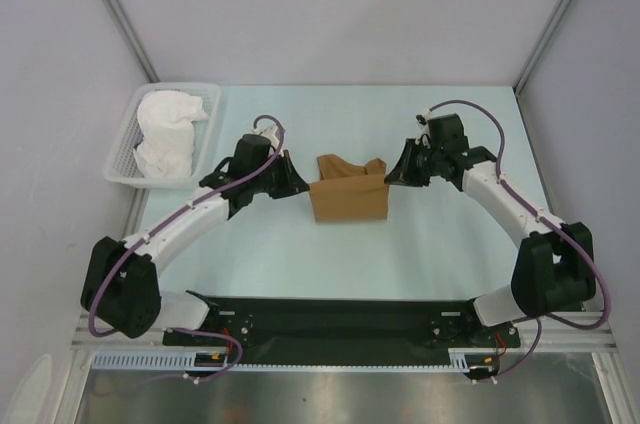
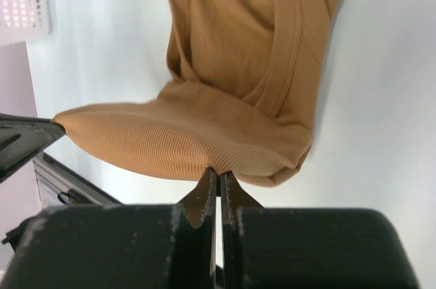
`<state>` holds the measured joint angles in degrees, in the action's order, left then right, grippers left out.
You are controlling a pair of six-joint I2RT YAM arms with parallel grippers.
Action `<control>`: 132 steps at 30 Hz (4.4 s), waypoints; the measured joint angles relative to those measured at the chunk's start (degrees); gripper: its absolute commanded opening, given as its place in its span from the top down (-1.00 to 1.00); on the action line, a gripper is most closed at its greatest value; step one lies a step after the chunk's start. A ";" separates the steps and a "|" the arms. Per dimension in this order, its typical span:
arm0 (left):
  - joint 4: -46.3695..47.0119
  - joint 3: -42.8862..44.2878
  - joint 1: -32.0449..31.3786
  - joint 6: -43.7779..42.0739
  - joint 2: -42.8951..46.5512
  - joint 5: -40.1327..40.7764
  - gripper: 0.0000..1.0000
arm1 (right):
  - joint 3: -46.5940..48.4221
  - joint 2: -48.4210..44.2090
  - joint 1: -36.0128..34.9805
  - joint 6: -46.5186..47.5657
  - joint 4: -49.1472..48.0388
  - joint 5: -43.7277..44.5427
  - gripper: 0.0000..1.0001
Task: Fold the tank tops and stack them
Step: Fold the tank top, then neatly place the folded tank top to the corner, then grab the tank top from the pile
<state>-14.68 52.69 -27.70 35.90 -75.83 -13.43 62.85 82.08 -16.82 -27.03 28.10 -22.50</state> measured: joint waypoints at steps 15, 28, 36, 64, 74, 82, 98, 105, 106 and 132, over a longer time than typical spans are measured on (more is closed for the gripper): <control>1.92 16.22 6.99 -0.98 -22.60 -6.40 0.99 | 14.21 19.47 4.66 -0.37 -2.49 -2.78 0.92; 3.54 30.77 10.25 -1.29 -38.49 -7.82 0.19 | 27.47 35.78 7.50 -4.07 -5.53 -4.74 0.79; 5.18 33.07 10.97 -1.79 -41.62 -5.38 -0.46 | 26.71 39.63 8.57 -6.51 -10.08 -3.96 -0.48; 3.54 3.65 11.52 -3.96 -0.83 4.83 -0.73 | 16.24 36.46 5.62 0.74 -14.47 -3.96 0.23; 2.27 0.55 18.43 -3.17 6.01 7.28 -0.74 | 8.76 35.47 12.41 -5.75 -22.67 -6.75 1.00; 2.10 0.57 19.96 -1.90 6.36 7.78 -0.75 | -14.01 16.63 31.93 -14.14 -31.41 -2.29 0.99; -1.25 10.10 33.05 3.56 4.52 8.52 -0.94 | -25.44 -12.72 45.68 -20.92 -19.43 19.08 -0.99; -9.75 31.39 34.86 3.06 -6.43 20.33 -0.90 | -23.58 -17.81 43.21 -19.30 -14.67 21.14 -0.99; -10.73 34.75 35.39 2.89 -8.63 22.03 -0.89 | -23.58 -18.78 42.42 -19.10 -14.51 21.05 -1.00; -29.86 76.91 44.04 2.05 -63.12 33.77 -0.94 | -24.57 -28.13 24.04 -13.22 -20.41 12.50 -0.99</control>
<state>-44.53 129.60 16.34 37.95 -138.96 20.34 38.28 53.95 7.22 -40.25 7.68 -10.00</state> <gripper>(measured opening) 0.973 0.995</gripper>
